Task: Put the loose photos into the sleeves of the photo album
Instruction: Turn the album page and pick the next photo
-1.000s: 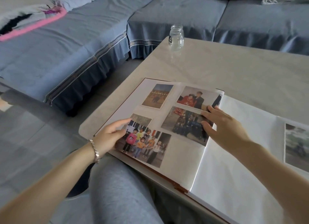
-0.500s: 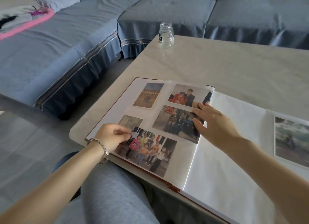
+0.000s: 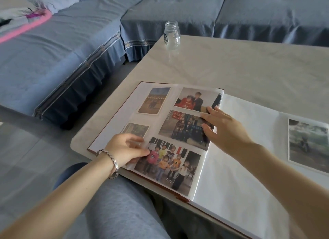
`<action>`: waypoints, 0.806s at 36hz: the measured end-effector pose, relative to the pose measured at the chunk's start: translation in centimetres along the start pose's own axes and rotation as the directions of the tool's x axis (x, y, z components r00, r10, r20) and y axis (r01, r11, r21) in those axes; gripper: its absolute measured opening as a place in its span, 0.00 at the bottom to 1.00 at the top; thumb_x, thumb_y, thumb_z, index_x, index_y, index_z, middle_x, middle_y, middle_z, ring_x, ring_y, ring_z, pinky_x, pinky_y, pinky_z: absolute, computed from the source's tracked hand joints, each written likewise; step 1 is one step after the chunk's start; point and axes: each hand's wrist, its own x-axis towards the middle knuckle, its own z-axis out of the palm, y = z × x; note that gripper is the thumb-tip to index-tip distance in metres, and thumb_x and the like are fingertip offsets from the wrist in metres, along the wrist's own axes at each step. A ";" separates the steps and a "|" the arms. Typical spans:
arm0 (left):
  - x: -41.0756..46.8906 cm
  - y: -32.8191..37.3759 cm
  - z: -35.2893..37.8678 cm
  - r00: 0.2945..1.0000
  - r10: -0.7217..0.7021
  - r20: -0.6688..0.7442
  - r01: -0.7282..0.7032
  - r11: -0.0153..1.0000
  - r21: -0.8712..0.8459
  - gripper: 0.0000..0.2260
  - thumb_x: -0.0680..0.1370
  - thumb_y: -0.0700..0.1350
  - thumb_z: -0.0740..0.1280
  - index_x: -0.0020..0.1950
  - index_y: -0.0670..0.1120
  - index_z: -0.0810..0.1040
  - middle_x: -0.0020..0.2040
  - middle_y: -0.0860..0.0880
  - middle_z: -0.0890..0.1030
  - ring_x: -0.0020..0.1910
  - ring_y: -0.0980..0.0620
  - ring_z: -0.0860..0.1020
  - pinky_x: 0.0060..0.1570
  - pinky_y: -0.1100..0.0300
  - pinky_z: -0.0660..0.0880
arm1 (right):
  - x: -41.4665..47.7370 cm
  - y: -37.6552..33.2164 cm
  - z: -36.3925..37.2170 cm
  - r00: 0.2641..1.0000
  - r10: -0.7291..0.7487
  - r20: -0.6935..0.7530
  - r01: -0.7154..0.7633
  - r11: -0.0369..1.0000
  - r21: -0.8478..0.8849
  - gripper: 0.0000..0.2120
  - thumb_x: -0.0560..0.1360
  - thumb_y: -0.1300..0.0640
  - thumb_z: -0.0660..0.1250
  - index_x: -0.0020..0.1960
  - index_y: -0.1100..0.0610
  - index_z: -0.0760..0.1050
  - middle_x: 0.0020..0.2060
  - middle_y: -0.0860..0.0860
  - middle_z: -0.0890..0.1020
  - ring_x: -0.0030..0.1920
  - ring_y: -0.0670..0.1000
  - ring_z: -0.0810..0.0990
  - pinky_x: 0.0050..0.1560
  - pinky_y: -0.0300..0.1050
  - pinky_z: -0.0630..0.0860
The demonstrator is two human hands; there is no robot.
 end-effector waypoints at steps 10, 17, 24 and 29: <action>-0.9 0.1 0.4 0.985 0.143 -0.099 -0.129 0.982 0.138 0.07 0.71 0.44 0.73 0.35 0.47 0.78 0.29 0.52 0.79 0.28 0.59 0.75 0.33 0.63 0.70 | 0.0 0.0 0.0 1.000 0.001 -0.004 -0.001 1.000 -0.006 0.19 0.80 0.51 0.56 0.71 0.48 0.66 0.73 0.46 0.62 0.75 0.45 0.54 0.68 0.46 0.64; -1.9 0.6 0.9 0.834 0.409 -0.369 -0.294 0.897 0.331 0.11 0.71 0.42 0.73 0.33 0.52 0.74 0.33 0.61 0.75 0.34 0.65 0.73 0.30 0.74 0.63 | 0.0 -0.7 -0.1 1.000 -0.004 -0.021 0.004 1.000 0.009 0.19 0.80 0.53 0.56 0.70 0.51 0.68 0.72 0.48 0.65 0.74 0.47 0.57 0.67 0.43 0.62; -2.4 0.4 1.0 0.575 0.706 -0.413 -0.504 0.704 0.501 0.05 0.68 0.40 0.72 0.34 0.41 0.79 0.31 0.50 0.80 0.29 0.57 0.75 0.30 0.74 0.66 | 0.0 -0.7 0.1 1.000 0.021 -0.007 -0.020 0.999 0.049 0.20 0.80 0.52 0.55 0.72 0.49 0.64 0.74 0.46 0.61 0.75 0.46 0.52 0.70 0.43 0.57; -2.9 1.1 0.9 0.548 0.744 -0.381 -0.509 0.659 0.554 0.05 0.67 0.38 0.75 0.34 0.40 0.80 0.30 0.48 0.81 0.29 0.57 0.74 0.30 0.77 0.64 | -0.2 -1.1 -0.2 1.000 0.016 -0.004 -0.016 0.999 0.030 0.19 0.80 0.53 0.55 0.71 0.51 0.66 0.72 0.47 0.65 0.74 0.47 0.55 0.69 0.43 0.59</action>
